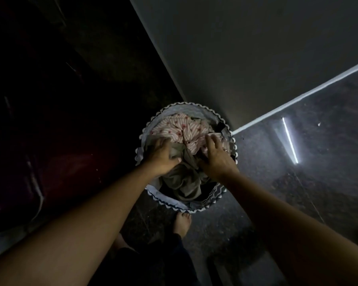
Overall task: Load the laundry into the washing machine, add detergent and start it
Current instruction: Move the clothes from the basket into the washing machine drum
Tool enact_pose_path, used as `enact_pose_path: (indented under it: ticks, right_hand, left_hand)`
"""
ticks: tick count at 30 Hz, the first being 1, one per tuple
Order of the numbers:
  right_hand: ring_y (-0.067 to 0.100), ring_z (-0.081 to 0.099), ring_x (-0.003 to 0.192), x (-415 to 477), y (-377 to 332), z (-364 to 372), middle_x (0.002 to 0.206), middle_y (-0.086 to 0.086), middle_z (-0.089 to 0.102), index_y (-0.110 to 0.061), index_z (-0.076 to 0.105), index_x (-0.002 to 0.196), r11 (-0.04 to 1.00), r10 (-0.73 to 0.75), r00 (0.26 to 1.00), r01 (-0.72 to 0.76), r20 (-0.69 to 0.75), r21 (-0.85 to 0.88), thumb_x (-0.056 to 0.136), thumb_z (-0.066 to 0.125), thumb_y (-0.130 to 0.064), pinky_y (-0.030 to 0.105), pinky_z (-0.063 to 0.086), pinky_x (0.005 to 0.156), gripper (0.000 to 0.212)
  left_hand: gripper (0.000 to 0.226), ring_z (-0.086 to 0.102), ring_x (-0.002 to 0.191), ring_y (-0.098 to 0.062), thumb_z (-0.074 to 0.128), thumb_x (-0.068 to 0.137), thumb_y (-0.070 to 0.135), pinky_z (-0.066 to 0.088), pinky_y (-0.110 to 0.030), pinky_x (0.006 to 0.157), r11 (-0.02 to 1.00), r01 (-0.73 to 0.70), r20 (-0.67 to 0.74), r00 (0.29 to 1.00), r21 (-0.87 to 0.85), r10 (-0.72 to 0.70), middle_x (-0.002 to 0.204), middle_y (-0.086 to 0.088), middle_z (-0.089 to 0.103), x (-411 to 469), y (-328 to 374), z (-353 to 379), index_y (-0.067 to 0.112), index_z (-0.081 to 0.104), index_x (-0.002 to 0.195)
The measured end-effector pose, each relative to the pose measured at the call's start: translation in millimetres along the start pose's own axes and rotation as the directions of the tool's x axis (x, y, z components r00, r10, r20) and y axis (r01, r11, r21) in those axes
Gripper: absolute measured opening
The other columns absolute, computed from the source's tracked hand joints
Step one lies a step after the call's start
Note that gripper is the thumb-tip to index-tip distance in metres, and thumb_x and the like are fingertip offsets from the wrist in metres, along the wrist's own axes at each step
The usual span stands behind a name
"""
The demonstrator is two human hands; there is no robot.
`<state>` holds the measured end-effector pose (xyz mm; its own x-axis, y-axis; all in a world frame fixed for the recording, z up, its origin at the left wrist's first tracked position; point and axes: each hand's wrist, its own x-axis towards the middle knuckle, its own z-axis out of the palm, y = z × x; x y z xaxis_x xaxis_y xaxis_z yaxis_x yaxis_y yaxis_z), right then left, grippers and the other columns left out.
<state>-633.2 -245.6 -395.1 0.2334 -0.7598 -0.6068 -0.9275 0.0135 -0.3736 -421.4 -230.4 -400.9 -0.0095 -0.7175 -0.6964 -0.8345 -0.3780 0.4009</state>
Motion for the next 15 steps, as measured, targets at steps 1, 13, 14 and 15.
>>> enact_pose_path:
  ticks: [1, 13, 14, 15]
  right_hand:
    - [0.041, 0.038, 0.142, 5, 4, 5, 0.167, 0.009, 0.008, -0.022, 0.005, 0.16, 1.0, 0.013, 1.0, -0.013, 0.003, -0.006, 0.09, 0.062, -0.048, 0.053, 0.044, 0.106, 0.094]
    - [0.041, 0.06, 0.111, -15, -1, 13, 0.151, 0.018, 0.03, -0.019, 0.019, 0.156, 0.985, -0.17, 0.97, 0.16, -0.175, -0.067, 0.082, 0.069, -0.039, 0.052, 0.057, 0.082, 0.091]
    - [0.04, 0.058, 0.116, -23, -2, 12, 0.153, 0.017, 0.031, -0.017, 0.021, 0.156, 0.967, -0.254, 0.944, 0.242, -0.211, -0.081, 0.082, 0.067, -0.043, 0.05, 0.056, 0.086, 0.09]
    - [0.039, 0.054, 0.121, -32, -5, 9, 0.153, 0.016, 0.032, -0.015, 0.024, 0.155, 0.945, -0.327, 0.912, 0.317, -0.248, -0.081, 0.085, 0.063, -0.048, 0.049, 0.054, 0.091, 0.087]
  left_hand:
    - [0.094, 0.032, 0.144, -0.031, 0.066, 0.088, 0.049, 0.04, -0.043, 0.111, 1.0, 0.008, 0.007, 1.0, -0.001, -0.008, 0.162, -0.005, 0.015, 6, -4, 6, 0.024, 0.008, 0.158]
    - [0.004, 0.059, 0.076, -0.021, 0.061, 0.089, 0.007, 0.037, -0.02, 0.053, 0.949, -0.026, -0.077, 0.997, -0.316, 0.001, 0.08, -0.01, 0.061, -17, 11, 2, 0.004, 0.063, 0.092]
    - [0.007, 0.058, 0.076, -0.02, 0.061, 0.09, 0.006, 0.039, -0.021, 0.057, 0.906, -0.069, -0.099, 0.995, -0.417, 0.03, 0.081, -0.013, 0.061, -24, 22, -4, 0.0, 0.062, 0.094]
    - [0.009, 0.058, 0.078, -0.017, 0.061, 0.09, 0.006, 0.041, -0.021, 0.061, 0.863, -0.119, -0.132, 0.989, -0.491, 0.061, 0.085, -0.014, 0.061, -31, 31, -10, 0.0, 0.062, 0.097]
